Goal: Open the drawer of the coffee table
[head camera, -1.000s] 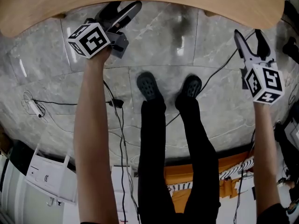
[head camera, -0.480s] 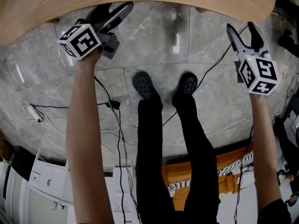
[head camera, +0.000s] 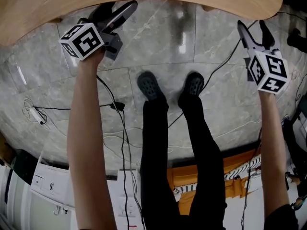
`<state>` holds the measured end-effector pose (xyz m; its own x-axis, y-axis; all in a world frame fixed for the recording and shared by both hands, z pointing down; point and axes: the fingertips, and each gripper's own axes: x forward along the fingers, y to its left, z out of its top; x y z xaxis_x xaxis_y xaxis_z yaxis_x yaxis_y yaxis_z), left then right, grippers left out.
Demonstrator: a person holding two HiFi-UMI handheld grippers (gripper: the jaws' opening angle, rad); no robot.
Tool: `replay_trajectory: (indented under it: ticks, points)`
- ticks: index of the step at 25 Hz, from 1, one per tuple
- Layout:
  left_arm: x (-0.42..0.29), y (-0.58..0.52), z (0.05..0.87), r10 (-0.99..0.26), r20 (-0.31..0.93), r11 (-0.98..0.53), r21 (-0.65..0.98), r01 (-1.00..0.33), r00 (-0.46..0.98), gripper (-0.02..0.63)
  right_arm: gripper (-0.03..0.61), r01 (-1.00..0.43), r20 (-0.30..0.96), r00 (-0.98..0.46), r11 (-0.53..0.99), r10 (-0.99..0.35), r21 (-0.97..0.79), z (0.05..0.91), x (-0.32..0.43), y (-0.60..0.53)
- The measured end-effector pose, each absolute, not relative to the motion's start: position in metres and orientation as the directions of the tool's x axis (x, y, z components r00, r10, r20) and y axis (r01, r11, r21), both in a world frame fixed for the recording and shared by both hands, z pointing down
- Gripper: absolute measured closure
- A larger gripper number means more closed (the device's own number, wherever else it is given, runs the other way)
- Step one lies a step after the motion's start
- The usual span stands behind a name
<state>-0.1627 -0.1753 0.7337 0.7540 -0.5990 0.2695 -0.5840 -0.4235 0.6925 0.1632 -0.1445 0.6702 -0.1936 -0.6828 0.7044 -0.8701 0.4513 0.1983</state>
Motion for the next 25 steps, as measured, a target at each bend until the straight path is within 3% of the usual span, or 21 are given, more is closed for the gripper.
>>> replay_trajectory:
  ticks: [11,25]
  points:
    - [-0.162,-0.176,0.732,-0.595,0.29,-0.424,0.679,-0.599,0.75,0.19,0.307,-0.835,0.711,-0.291,0.533,-0.641,0.139,0.684,0.154,-0.165]
    - [-0.163,-0.164,0.731,-0.616,0.316,-0.39,0.673,-0.629,0.721,0.19,0.308,-0.841,0.718,-0.242,0.51,-0.652,0.18,0.682,0.155,-0.151]
